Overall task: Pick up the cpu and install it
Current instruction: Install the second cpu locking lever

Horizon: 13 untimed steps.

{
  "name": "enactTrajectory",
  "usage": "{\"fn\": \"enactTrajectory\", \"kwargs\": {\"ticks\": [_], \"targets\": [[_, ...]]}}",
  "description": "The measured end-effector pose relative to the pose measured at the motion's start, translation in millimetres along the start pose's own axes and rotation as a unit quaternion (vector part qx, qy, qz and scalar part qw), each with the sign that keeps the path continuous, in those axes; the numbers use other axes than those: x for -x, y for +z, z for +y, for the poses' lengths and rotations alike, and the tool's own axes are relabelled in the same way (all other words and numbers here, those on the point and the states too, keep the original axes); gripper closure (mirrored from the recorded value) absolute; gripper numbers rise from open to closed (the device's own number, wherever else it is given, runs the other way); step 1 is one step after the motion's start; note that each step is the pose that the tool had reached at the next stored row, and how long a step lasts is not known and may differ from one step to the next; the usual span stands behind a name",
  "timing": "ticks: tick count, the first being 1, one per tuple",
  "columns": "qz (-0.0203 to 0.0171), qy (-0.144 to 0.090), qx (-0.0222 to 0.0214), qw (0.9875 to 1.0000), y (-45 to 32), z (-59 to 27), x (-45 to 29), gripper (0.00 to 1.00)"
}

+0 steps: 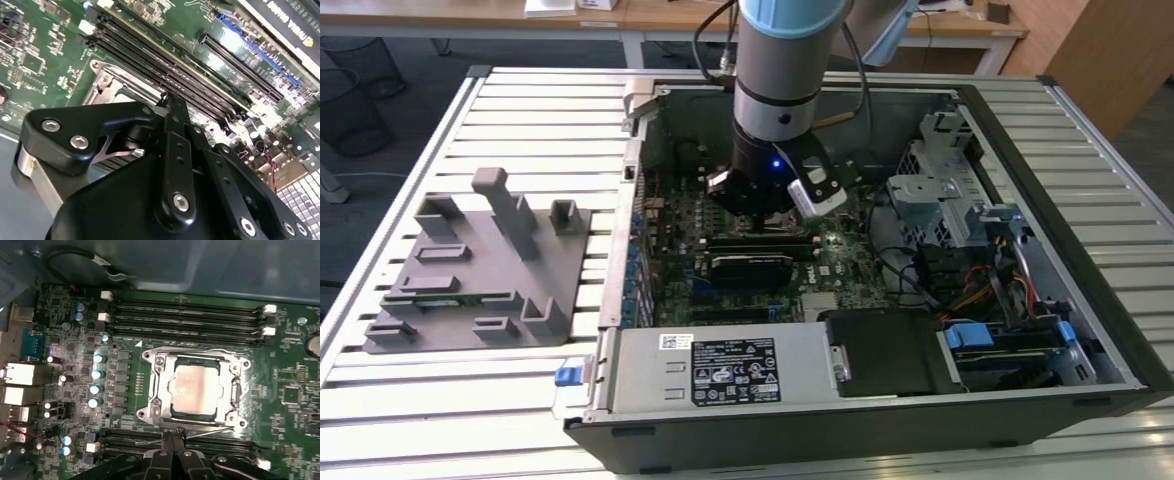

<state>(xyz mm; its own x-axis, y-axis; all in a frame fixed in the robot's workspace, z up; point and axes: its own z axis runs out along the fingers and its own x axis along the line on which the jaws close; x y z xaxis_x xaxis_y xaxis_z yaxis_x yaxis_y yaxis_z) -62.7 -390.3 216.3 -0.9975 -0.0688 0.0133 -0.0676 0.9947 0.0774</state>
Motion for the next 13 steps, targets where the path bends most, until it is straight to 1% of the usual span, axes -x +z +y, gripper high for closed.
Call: {"fn": "enactTrajectory", "kwargs": {"ticks": [4, 6, 8, 9, 13], "targets": [[-0.0006, 0.0, 0.0017, 1.0, 2.5, -1.2, -6.8, 0.89], [-0.0006, 0.0, 0.0028, 1.0, 4.3, -1.6, -7.3, 0.89], [-0.0009, 0.0, 0.0058, 1.0, 6.3, -1.7, -7.4, 0.89], [-0.0009, 0.0, 0.0063, 1.0, 7.5, -1.9, -7.4, 0.89], [-0.0009, 0.0, 0.0068, 1.0, 9.4, -4.3, -7.8, 0.89]]}}
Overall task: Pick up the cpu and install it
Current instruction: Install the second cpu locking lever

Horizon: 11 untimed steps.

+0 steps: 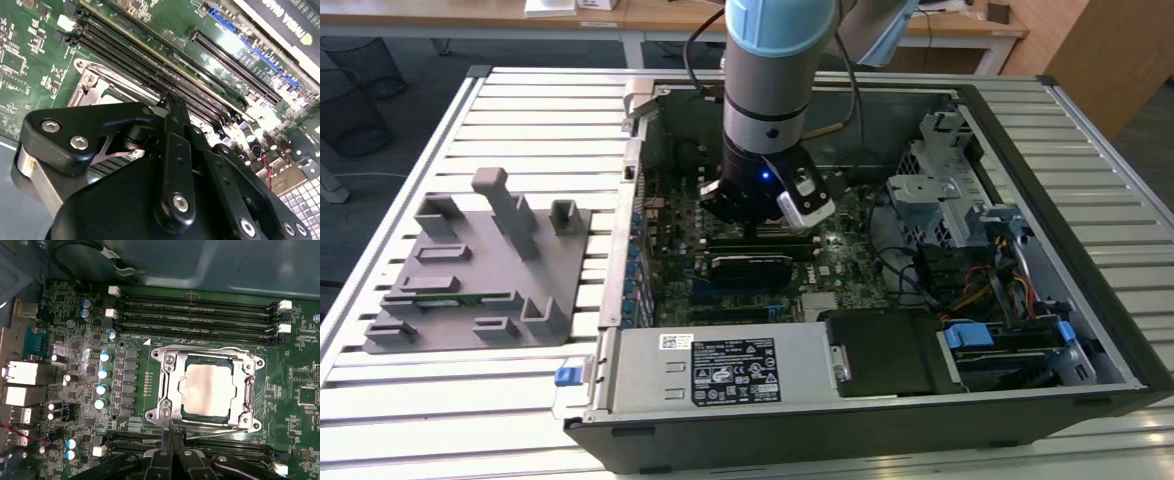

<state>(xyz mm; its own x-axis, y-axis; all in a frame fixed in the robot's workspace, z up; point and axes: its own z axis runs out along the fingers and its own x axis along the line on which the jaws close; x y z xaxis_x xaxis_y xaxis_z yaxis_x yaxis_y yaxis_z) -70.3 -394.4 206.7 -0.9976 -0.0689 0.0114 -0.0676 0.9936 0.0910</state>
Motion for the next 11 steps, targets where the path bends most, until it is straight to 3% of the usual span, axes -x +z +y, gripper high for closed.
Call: {"fn": "enactTrajectory", "kwargs": {"ticks": [6, 11], "targets": [[-0.0006, 0.0, 0.002, 1.0, -0.1, -4.5, -7.9, 0.89], [-0.0017, 0.0, 0.0108, 0.9999, 1.4, -4.8, -10.0, 0.89]]}}
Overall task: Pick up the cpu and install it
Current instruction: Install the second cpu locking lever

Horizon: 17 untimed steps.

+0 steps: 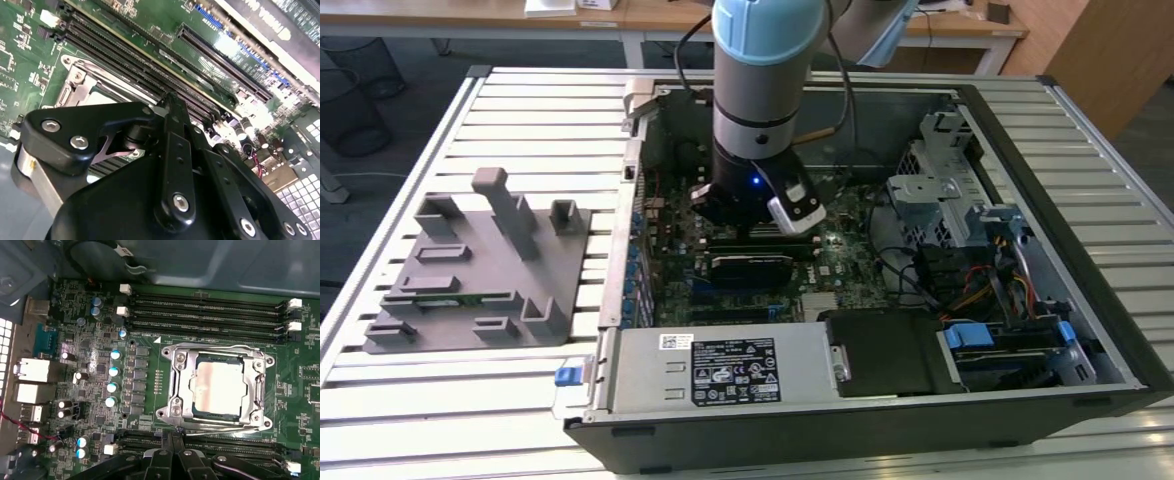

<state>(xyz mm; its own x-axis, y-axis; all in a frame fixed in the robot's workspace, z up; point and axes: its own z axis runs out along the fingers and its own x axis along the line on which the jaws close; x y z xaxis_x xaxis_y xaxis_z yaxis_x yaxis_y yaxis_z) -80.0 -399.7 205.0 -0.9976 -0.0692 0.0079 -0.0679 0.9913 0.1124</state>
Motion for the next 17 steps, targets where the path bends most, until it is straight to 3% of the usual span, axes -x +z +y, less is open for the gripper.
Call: {"fn": "enactTrajectory", "kwargs": {"ticks": [10, 17], "targets": [[-0.0047, -0.001, 0.0203, 0.9998, 5.4, -0.9, -5.8, 0.89], [-0.0074, -0.001, 0.0269, 0.9996, 7.3, -1.0, -8.5, 0.89]]}}
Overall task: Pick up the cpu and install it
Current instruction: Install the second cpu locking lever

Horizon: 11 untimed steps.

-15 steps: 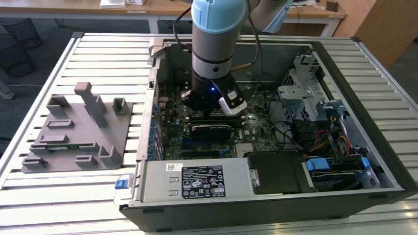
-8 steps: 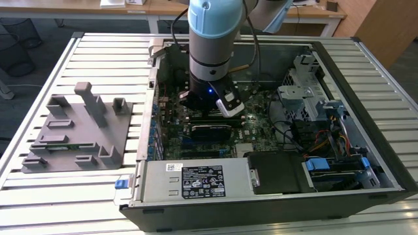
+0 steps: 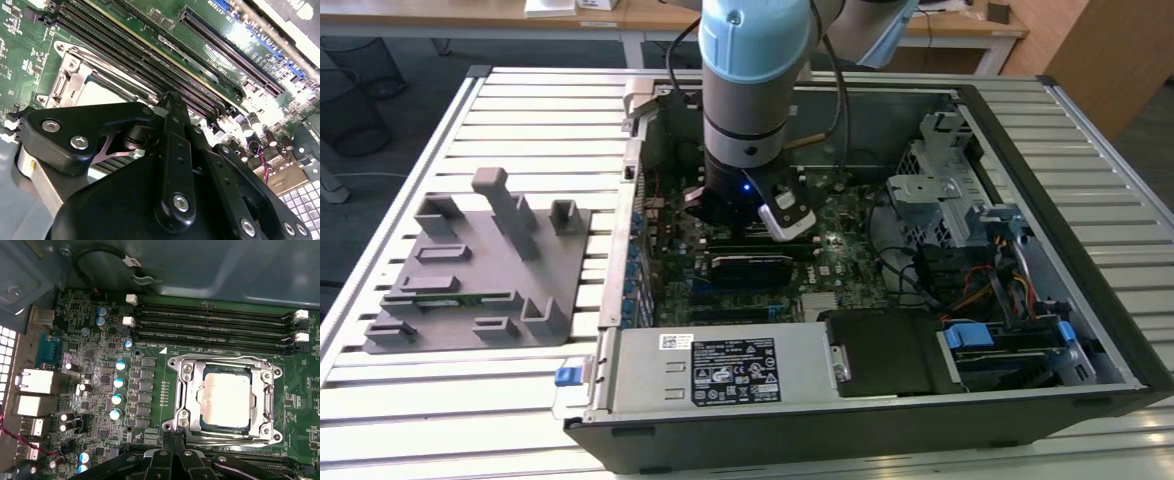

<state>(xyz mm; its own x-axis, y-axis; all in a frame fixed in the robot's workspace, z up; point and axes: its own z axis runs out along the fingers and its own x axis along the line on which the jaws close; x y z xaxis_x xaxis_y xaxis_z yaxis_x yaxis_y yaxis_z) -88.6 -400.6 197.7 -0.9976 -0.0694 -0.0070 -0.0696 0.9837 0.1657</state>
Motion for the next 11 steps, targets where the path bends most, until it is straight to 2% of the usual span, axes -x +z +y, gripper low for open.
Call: {"fn": "enactTrajectory", "kwargs": {"ticks": [11], "targets": [[-0.0032, -0.001, 0.0102, 0.9999, 0.4, 0.1, -2.1, 0.89]]}}
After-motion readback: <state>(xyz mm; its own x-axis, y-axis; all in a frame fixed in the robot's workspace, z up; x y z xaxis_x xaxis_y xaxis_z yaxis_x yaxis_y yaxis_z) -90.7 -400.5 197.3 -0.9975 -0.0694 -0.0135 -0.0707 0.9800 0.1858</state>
